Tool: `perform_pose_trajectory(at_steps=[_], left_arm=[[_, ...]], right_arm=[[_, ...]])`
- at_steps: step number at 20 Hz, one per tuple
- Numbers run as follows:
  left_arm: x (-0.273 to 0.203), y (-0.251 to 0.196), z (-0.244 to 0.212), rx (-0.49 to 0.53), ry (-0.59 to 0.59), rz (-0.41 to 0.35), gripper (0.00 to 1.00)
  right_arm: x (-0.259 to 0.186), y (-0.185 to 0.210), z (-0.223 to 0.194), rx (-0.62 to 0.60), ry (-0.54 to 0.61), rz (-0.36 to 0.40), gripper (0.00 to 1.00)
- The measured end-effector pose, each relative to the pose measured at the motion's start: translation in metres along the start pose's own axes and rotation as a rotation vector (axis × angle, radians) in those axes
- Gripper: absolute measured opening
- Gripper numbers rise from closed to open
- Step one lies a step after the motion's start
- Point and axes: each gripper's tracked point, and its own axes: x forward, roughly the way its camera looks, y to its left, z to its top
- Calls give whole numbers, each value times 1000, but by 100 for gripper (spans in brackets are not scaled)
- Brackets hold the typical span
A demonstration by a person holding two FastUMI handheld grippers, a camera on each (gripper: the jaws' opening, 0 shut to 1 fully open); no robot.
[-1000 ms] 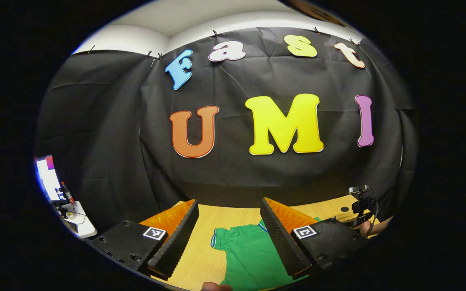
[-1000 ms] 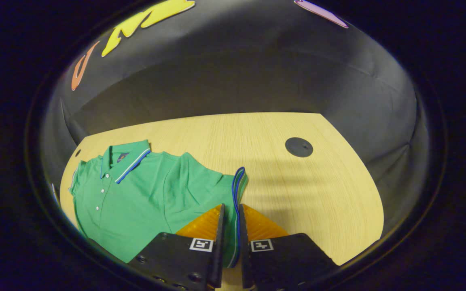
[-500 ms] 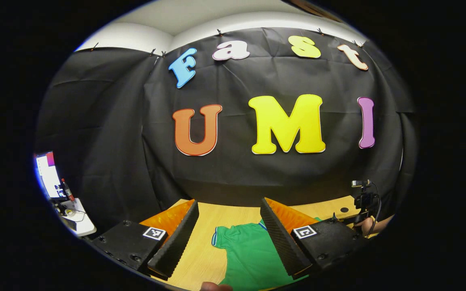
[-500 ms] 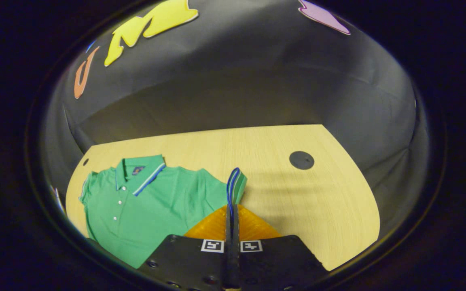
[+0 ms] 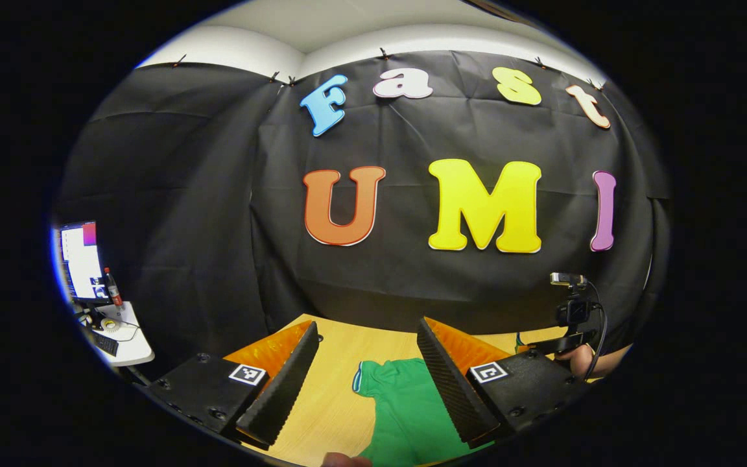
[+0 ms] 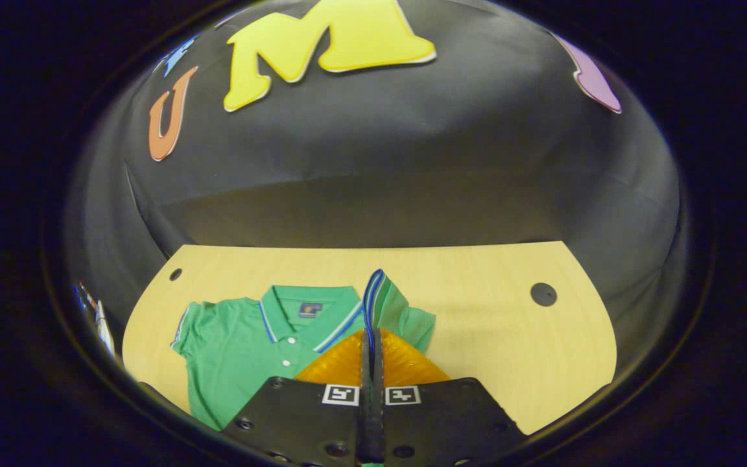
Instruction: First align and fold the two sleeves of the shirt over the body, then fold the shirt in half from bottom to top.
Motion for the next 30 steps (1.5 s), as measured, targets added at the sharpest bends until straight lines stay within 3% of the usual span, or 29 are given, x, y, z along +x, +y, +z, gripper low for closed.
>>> perform_pose_trajectory(at_steps=[6, 10, 13, 22, 26, 27, 30], left_arm=[[-7, 46, -7, -4, 27, 71, 98], [-11, 62, -9, 8, 32, 101, 98], [-10, 73, -14, -5, 43, 98, 98], [32, 61, -36, -47, 70, -28, 98], [68, 41, -79, -106, 165, -146, 98], [78, 37, -93, -117, 193, -171, 98], [112, 30, -134, -170, 276, -232, 97]], right_arm=[[35, 83, -31, 4, 84, 85, 1], [31, 111, -32, 0, 79, 136, 19], [14, 113, -20, -40, 16, 136, 98], [-75, 94, 10, -41, -131, 57, 96], [-141, 95, -2, -73, -150, 90, 99], [-157, 95, -4, -80, -158, 94, 92], [-201, 84, -6, -116, -190, 83, 96]])
